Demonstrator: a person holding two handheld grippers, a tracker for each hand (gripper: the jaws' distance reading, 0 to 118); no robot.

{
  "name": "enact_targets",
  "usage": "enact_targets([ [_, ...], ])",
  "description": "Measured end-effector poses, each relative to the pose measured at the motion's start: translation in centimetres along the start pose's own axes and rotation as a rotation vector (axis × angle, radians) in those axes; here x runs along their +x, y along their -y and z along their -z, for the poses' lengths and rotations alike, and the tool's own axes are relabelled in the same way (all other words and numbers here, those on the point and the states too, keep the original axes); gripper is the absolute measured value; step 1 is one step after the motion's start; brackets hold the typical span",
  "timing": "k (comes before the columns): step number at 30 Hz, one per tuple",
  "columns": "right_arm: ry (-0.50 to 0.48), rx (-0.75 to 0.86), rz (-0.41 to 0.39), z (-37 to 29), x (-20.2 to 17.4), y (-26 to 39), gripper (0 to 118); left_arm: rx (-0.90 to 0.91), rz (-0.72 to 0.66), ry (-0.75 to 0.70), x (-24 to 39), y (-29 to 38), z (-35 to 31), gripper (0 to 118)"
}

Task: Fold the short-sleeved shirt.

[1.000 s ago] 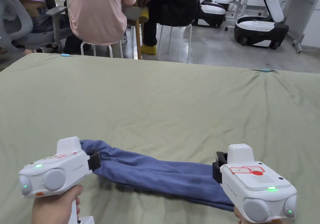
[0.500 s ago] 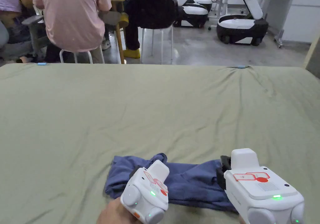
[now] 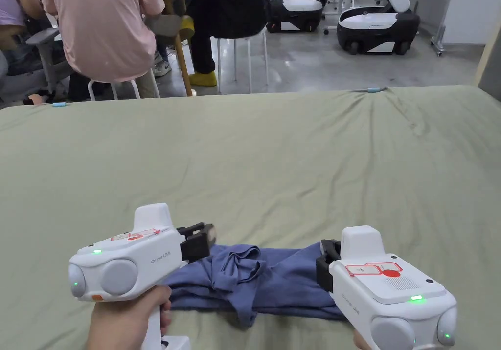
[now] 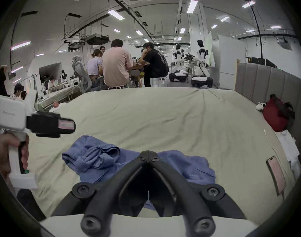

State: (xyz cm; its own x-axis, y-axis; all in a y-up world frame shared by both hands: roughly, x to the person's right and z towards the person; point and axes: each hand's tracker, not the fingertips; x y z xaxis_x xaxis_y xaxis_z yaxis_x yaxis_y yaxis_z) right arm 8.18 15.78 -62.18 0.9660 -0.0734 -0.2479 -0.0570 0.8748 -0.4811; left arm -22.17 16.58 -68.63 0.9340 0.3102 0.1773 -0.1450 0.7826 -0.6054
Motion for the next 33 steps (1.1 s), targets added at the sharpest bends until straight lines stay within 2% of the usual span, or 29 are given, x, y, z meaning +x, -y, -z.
enact_targets([
  [1,0.0,0.001,-0.002,0.1,-0.3,0.1,0,-0.029,-0.029,-0.028,0.0,0.4,1.1,0],
  [3,-0.011,-0.009,-0.004,0.6,-0.3,0.1,0,-0.096,-0.062,-0.039,-0.6,1.6,2.6,0],
  [8,-0.01,-0.018,-0.016,0.9,-0.4,0.3,0,-0.153,-0.141,0.145,0.8,4.3,5.5,0],
  [9,-0.008,-0.02,-0.015,0.9,-0.4,0.3,0,-0.186,-0.172,0.134,1.4,4.7,6.4,0],
  [11,-0.003,-0.024,-0.014,1.0,-0.2,0.3,0,-0.215,-0.168,0.115,2.3,6.0,8.0,0],
  [14,-0.001,-0.026,-0.017,0.9,-0.2,0.2,0,-0.232,-0.199,0.195,4.2,6.9,8.7,0],
  [16,-0.003,-0.028,-0.016,1.0,-0.5,0.1,0,-0.225,-0.162,0.172,4.9,7.2,9.2,0],
  [19,-0.003,-0.033,-0.032,1.1,-0.9,-0.2,0,-0.206,-0.166,0.153,4.4,5.7,7.3,0],
  [22,-0.006,-0.021,-0.054,1.0,-1.7,-0.5,0,0.015,-0.058,0.185,4.1,2.8,1.2,0],
  [27,-0.004,-0.019,-0.082,1.6,-3.8,-0.7,0,0.05,-0.125,0.08,-0.7,1.1,-1.3,0],
  [28,-0.017,-0.021,-0.079,1.5,-4.0,-0.8,0,0.064,-0.157,0.075,-1.9,1.4,-1.6,5],
  [29,-0.03,-0.023,-0.072,1.5,-4.3,-0.8,0,0.088,-0.18,0.084,-3.3,1.8,-1.7,29],
  [30,-0.028,-0.02,-0.072,1.4,-4.5,-0.7,0,0.109,-0.225,0.076,-4.8,2.4,-1.6,83],
  [31,-0.022,-0.019,-0.076,1.5,-4.6,-0.7,0,0.09,-0.273,0.059,-5.9,2.9,-1.4,115],
  [32,-0.021,-0.021,-0.077,1.5,-4.8,-0.7,0,0.027,-0.329,0.053,-7.3,3.4,-0.9,118],
  [33,-0.023,-0.026,-0.075,1.6,-4.7,-0.7,0,0.001,-0.39,0.072,-8.8,4.1,-0.5,109],
])
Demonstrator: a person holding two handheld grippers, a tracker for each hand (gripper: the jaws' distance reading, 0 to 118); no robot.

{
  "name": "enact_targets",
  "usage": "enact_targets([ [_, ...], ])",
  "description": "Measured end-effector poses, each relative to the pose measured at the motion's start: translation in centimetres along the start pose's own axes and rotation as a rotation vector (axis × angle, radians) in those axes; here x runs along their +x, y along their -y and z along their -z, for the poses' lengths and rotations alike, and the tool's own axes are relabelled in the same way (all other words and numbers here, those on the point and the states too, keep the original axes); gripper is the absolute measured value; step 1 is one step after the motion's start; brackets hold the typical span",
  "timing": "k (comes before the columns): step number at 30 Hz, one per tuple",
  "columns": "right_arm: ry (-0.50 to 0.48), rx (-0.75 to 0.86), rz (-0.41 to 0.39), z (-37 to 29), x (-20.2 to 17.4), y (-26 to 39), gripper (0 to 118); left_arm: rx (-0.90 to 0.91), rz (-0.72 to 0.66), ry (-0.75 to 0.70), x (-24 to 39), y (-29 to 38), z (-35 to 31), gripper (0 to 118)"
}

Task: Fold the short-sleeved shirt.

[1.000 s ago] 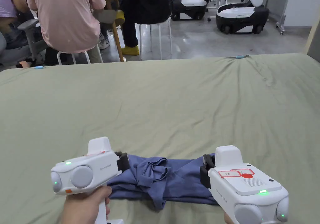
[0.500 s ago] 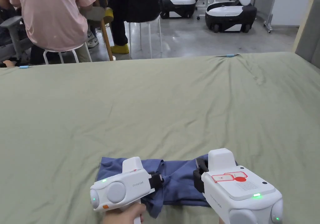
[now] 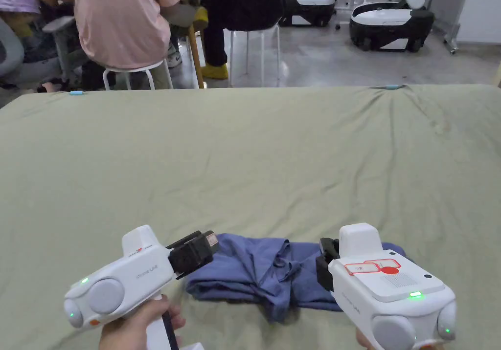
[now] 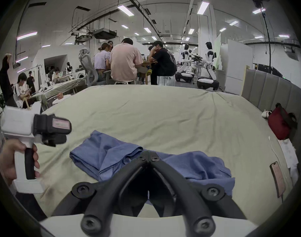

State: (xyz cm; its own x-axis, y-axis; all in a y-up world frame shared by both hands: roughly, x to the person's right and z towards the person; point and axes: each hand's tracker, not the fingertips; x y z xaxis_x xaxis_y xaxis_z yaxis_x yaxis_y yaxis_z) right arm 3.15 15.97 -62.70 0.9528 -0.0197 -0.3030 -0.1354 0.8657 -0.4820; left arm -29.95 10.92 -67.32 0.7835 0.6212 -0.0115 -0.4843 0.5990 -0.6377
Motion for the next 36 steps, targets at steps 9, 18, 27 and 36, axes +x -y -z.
enact_targets([
  [9,-0.01,-0.008,-0.011,0.4,-0.1,0.2,0,-0.126,-0.54,0.418,-4.7,2.5,5.4,100],
  [18,0.036,-0.032,-0.021,0.0,1.7,1.0,0,0.047,-0.209,0.066,-1.5,1.5,4.6,16],
  [27,0.051,-0.008,-0.038,-0.8,2.1,1.7,0,0.26,0.265,-0.128,4.2,-1.7,-1.7,16],
  [36,0.178,-0.005,0.009,-3.7,7.4,2.5,0,0.157,0.948,-0.042,18.6,9.0,4.3,16],
])
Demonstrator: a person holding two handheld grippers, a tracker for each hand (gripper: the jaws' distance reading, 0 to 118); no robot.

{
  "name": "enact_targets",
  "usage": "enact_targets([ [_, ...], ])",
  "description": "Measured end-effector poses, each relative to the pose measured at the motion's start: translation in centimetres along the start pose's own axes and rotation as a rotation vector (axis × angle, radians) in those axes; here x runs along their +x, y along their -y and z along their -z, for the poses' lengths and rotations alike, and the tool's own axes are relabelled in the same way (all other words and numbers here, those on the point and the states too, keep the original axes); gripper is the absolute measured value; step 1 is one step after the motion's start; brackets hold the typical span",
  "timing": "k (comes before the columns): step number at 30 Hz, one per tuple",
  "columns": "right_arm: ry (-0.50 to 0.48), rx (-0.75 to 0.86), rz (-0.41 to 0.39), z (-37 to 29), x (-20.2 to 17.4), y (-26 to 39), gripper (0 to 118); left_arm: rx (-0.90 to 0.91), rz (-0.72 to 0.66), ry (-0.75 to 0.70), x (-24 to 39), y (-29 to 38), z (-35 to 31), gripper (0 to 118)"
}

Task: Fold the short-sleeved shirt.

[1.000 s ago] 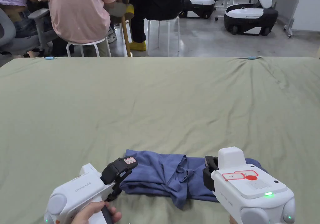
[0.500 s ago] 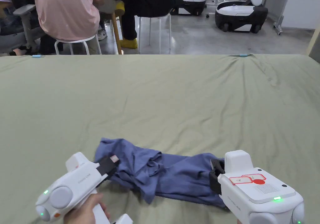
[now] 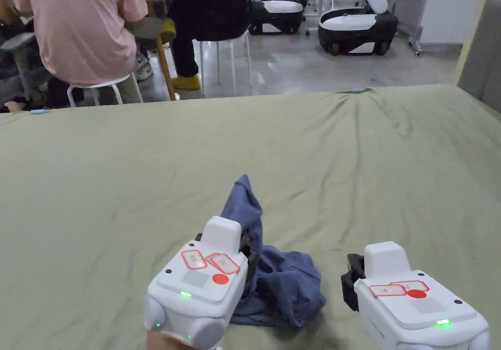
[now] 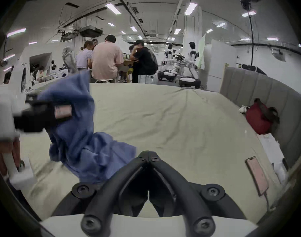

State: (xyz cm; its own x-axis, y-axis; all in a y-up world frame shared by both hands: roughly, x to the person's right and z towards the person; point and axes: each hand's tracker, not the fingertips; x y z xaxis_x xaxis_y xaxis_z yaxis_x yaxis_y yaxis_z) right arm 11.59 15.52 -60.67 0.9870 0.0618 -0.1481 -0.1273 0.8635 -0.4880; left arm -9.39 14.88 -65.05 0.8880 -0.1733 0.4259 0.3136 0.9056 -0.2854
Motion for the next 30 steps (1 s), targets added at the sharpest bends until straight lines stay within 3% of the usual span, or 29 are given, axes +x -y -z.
enact_targets([
  [5,0.013,0.001,0.051,-1.1,3.2,0.8,0,-0.198,0.255,-0.002,6.8,2.7,3.9,15],
  [8,0.013,0.008,0.06,-1.6,3.9,1.0,0,-0.212,0.219,0.007,7.4,2.9,4.5,19],
  [13,-0.004,0.03,0.068,-2.0,4.2,1.1,0,-0.065,-0.044,0.078,4.1,-2.0,0.0,74],
  [18,-0.026,0.038,0.086,-1.7,3.6,1.1,0,-0.061,-0.485,0.14,-2.3,-4.2,-1.8,79],
  [20,-0.038,0.023,0.089,-1.5,3.1,1.2,0,-0.109,-0.531,0.158,-3.3,-3.3,-1.0,70],
  [21,-0.039,0.027,0.096,-1.4,3.2,1.0,0,-0.131,-0.541,0.175,-3.4,-2.7,-0.6,50],
  [22,-0.04,0.034,0.103,-1.4,3.0,0.9,0,-0.16,-0.555,0.211,-3.5,-2.1,-0.1,16],
  [23,-0.043,0.034,0.1,-1.4,2.8,0.9,0,-0.207,-0.578,0.223,-3.1,-1.4,0.6,0],
  [30,-0.052,0.003,0.065,-0.8,1.9,0.6,0,-0.335,-0.666,0.388,1.9,2.3,4.1,0],
])
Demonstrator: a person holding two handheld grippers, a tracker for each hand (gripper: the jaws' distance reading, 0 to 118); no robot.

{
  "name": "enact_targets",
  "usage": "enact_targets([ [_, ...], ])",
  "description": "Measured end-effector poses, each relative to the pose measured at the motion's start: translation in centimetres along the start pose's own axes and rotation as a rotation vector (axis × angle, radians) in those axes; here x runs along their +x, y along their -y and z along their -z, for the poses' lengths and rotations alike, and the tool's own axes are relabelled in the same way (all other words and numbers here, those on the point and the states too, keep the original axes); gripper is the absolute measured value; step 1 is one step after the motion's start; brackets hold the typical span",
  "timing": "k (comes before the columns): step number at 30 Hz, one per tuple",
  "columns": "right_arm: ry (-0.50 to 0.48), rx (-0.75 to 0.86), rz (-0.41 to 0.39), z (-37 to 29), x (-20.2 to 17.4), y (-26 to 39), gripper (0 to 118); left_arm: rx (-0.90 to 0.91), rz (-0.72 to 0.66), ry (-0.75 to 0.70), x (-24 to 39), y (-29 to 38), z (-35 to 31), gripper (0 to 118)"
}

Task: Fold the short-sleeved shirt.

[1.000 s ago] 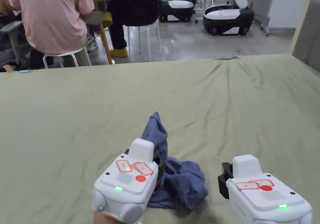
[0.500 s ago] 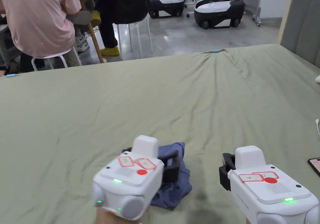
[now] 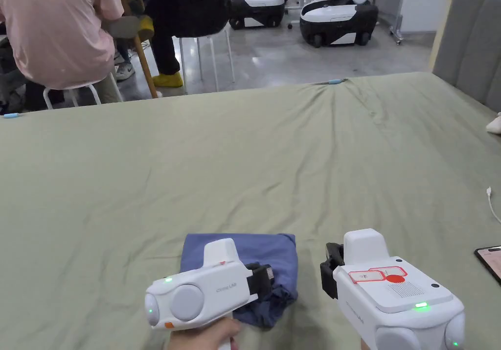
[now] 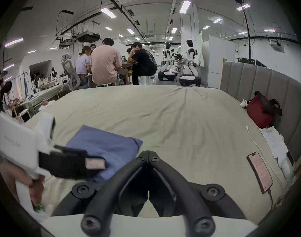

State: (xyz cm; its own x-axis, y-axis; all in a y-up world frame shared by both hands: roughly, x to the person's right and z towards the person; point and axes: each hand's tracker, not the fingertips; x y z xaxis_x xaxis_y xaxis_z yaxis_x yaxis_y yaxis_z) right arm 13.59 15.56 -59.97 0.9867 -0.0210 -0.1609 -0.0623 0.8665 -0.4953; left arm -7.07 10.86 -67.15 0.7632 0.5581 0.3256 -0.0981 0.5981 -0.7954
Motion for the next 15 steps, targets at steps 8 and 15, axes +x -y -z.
enact_targets([
  [8,0.006,-0.035,-0.046,0.3,-0.3,-0.7,0,0.012,-0.012,0.011,-0.3,0.9,-0.1,0],
  [15,-0.163,-0.095,0.073,4.7,-3.1,-1.2,0,0.163,-0.002,0.007,-1.8,-0.7,-6.5,0],
])
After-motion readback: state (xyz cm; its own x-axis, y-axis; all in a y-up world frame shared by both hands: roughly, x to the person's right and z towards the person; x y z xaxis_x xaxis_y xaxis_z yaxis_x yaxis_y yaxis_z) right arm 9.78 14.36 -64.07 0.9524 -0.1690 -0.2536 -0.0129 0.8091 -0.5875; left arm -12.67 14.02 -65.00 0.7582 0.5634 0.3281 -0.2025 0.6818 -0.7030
